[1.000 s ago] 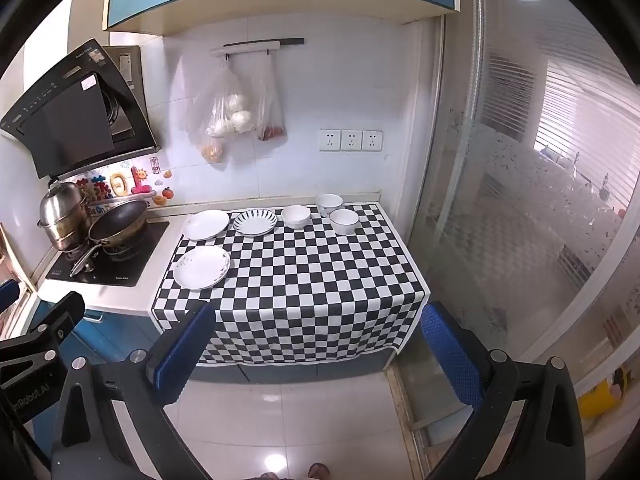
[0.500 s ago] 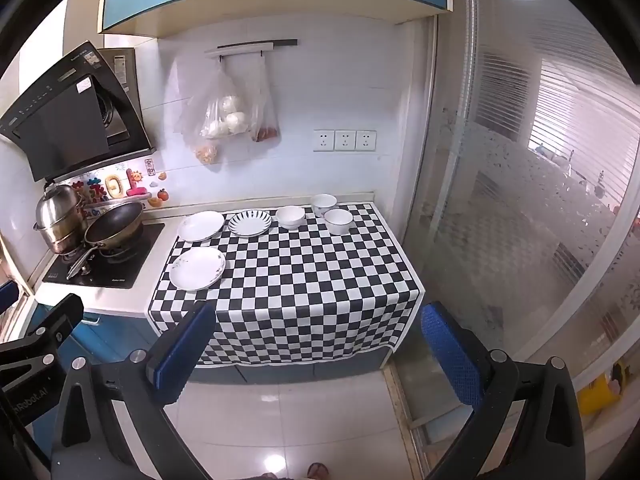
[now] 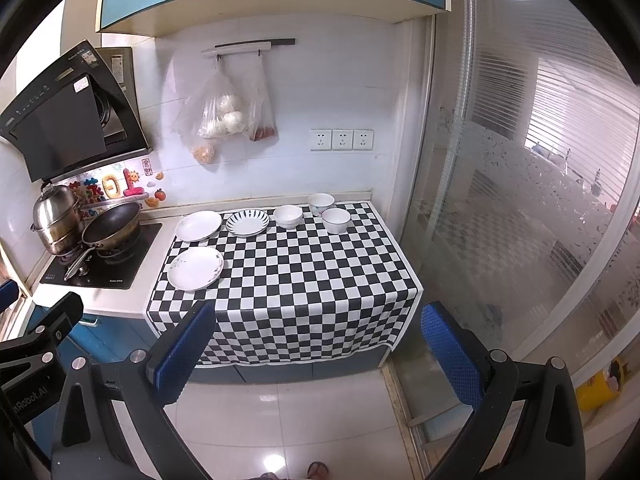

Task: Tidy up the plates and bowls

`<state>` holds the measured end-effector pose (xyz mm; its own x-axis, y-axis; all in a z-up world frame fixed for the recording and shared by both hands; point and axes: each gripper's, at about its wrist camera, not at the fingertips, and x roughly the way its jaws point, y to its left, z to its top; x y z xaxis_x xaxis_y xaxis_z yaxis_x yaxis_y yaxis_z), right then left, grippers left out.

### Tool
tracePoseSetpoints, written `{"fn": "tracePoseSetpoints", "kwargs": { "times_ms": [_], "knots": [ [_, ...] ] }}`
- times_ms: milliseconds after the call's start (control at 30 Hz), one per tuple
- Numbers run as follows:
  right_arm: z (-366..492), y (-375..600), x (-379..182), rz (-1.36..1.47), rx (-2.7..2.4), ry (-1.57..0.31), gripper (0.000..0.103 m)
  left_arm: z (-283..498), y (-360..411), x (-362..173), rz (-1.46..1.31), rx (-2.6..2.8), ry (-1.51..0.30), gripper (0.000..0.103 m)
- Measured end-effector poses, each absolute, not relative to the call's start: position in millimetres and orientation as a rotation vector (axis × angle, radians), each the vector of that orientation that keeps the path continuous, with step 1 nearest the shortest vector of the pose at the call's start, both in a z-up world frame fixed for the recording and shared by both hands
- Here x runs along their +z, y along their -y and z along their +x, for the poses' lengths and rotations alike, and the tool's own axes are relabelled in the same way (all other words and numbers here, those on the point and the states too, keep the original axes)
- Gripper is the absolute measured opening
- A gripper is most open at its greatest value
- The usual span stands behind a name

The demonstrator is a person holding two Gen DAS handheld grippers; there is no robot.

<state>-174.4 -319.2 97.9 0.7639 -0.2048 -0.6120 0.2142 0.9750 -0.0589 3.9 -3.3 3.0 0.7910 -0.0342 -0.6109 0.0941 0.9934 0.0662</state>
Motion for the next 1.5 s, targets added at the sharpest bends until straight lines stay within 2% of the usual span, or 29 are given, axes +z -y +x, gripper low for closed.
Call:
{"fn": "tracePoseSetpoints", "kwargs": {
  "times_ms": [1500],
  "knots": [
    [-181.0, 311.3, 98.0, 0.015, -0.240, -0.654, 0.103, 0.1, -14.6, 0.3, 0.075, -0.065, -0.643, 0.103]
  ]
}}
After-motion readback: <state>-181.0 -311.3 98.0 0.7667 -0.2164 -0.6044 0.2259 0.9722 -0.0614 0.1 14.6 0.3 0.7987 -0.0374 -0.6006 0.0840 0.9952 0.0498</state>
